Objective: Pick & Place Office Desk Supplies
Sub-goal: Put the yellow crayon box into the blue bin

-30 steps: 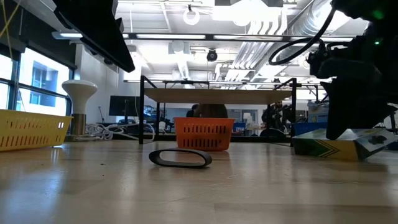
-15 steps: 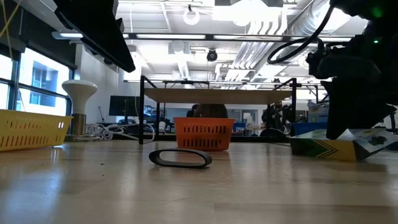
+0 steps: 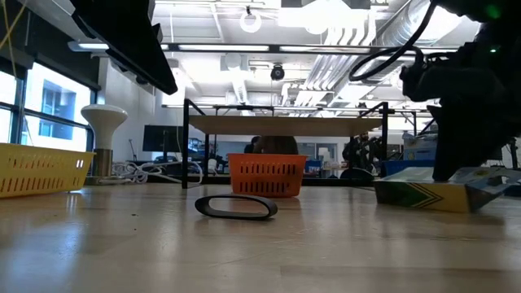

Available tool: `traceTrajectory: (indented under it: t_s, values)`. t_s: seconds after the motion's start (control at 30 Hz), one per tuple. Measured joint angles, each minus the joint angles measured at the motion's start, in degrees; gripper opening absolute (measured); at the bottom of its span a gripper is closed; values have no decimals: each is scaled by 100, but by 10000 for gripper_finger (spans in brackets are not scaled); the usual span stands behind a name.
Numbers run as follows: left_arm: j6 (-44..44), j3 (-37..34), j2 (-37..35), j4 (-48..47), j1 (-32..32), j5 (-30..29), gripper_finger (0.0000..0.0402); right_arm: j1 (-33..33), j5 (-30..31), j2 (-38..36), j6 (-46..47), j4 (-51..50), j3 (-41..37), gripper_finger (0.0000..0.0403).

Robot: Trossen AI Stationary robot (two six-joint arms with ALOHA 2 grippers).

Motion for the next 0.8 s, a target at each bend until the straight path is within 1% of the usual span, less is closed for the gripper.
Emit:
traceTrajectory:
  t_s: [0.07, 0.2, 0.37, 0.47, 0.57, 0.67, 0.73, 0.8]
  values:
    - [0, 0, 1, 0, 1, 1, 91, -2, -30, -2, -106, 2, 2, 152]
    - [0, 0, -1, 0, 0, 2, 91, -2, -109, -4, -726, 65, 7, 129]
    - [0, 0, -1, 0, 0, 2, 91, -2, -135, -4, -795, 46, 2, 104]
    - [1, 0, -1, 0, 1, 2, 91, 1, -245, 1, -883, 174, -11, 100]
    - [0, 0, -1, 2, 2, 3, 91, 0, -411, 1, -1253, 432, -17, 107]
    - [0, 0, -1, 2, 2, 4, 91, -39, -596, 3, -1272, 448, -17, 104]
    - [0, 0, -1, 2, 0, 4, 91, -54, -656, 1, -1271, 444, -15, 86]
    - [0, 0, -1, 2, 0, 4, 91, -52, -638, -2, -1272, 439, -12, 60]
